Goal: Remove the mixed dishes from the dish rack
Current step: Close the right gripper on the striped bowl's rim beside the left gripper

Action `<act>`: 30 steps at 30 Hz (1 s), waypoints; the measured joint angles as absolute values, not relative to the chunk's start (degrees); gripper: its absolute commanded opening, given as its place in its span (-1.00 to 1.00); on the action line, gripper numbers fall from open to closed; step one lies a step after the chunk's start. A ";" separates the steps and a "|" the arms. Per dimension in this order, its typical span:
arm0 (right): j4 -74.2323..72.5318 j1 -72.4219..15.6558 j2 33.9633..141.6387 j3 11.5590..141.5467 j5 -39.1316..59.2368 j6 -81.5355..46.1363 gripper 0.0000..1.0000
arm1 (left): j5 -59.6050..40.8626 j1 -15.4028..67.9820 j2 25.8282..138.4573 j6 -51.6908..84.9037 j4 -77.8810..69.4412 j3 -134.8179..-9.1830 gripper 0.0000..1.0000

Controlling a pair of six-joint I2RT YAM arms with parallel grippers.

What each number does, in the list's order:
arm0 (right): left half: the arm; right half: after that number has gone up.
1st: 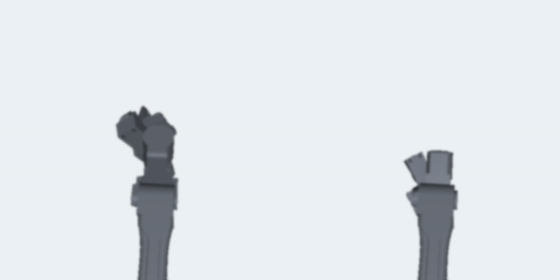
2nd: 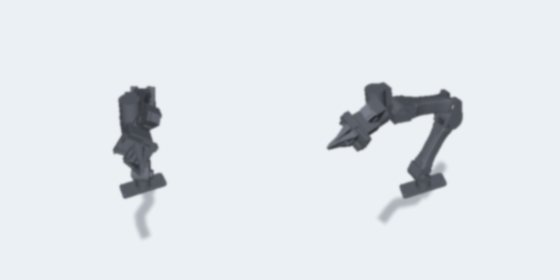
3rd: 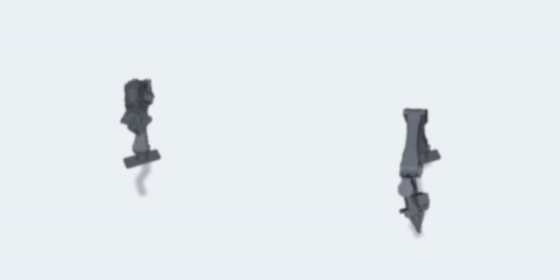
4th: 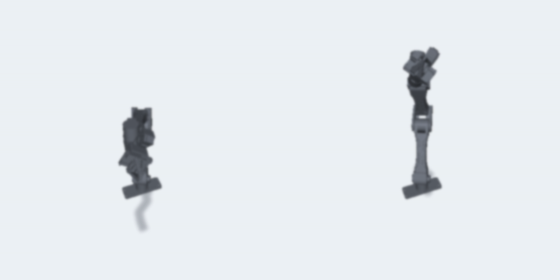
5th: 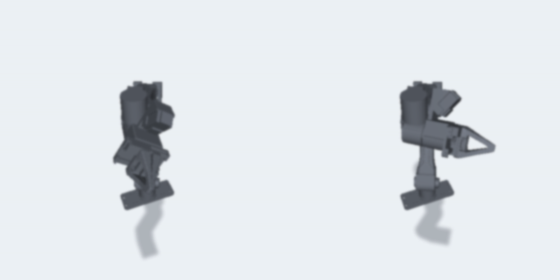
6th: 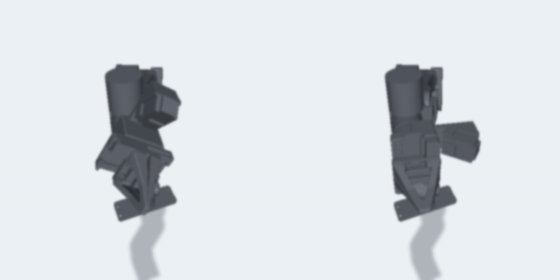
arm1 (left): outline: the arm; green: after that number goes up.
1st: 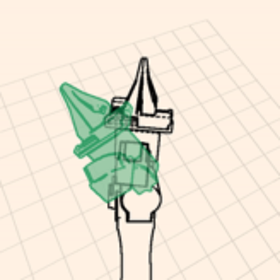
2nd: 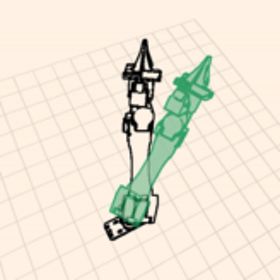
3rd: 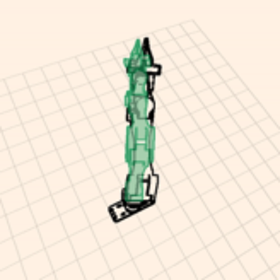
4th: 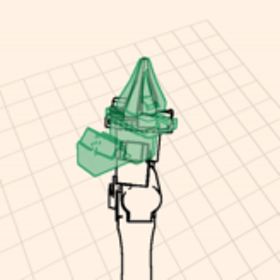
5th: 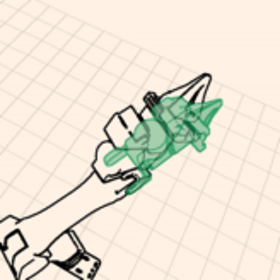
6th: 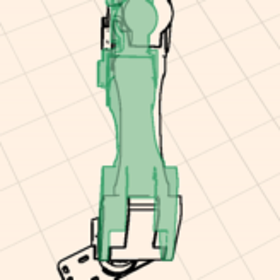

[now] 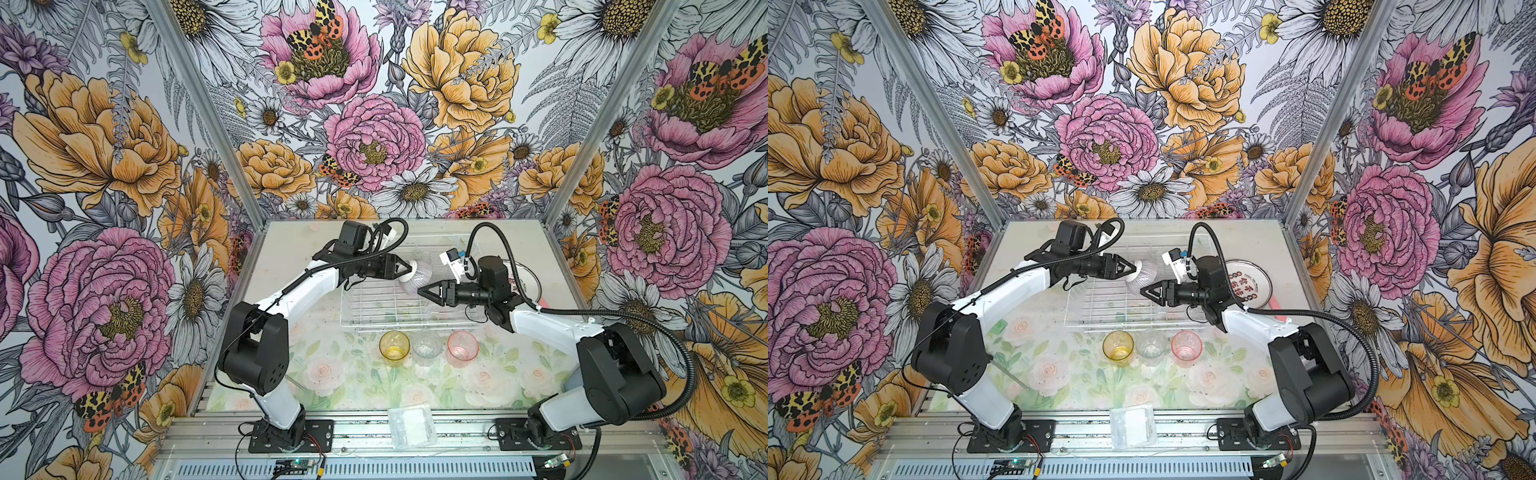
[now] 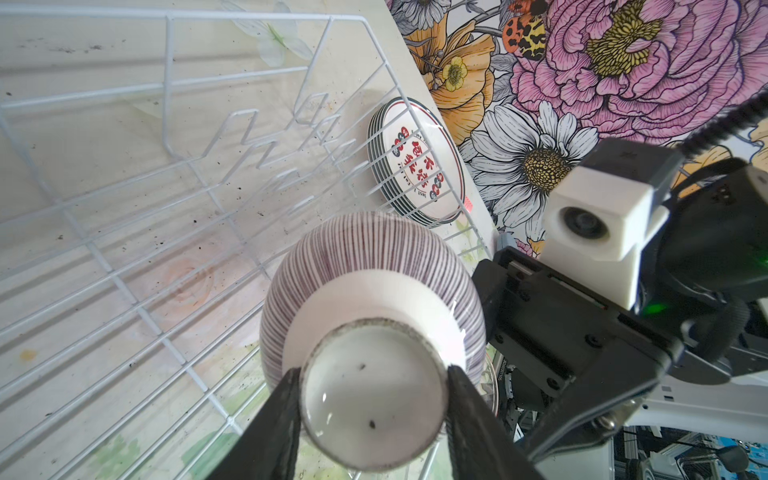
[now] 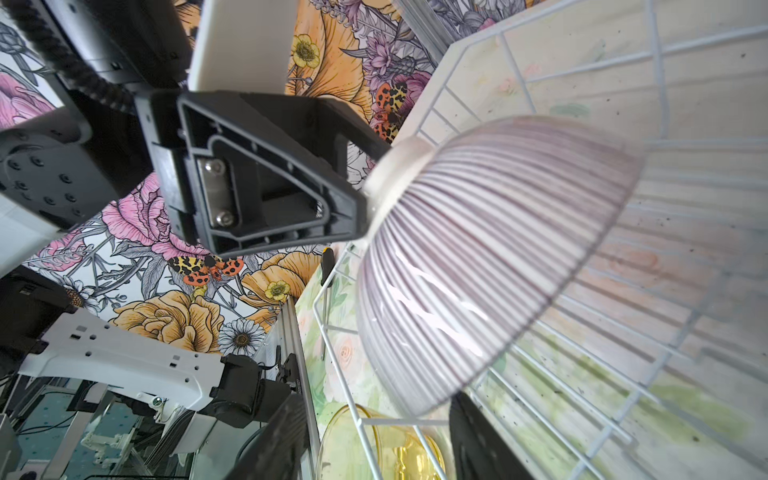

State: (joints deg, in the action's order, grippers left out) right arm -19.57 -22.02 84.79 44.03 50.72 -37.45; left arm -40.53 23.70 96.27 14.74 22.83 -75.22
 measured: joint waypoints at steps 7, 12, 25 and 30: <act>-26.68 -21.41 84.84 43.86 50.87 -41.47 0.16 | -43.62 23.70 95.33 18.02 17.26 -72.66 -0.10; -34.50 -21.28 86.08 43.57 51.33 -46.02 0.11 | -45.80 23.49 94.94 20.32 13.37 -71.24 -0.09; -52.25 -21.02 92.82 43.57 53.19 -58.70 -0.64 | -48.31 23.44 94.48 23.68 8.08 -70.37 -0.09; -55.51 -21.02 93.14 43.59 54.04 -60.90 -1.00 | -49.08 23.38 94.26 24.16 7.22 -70.15 -0.09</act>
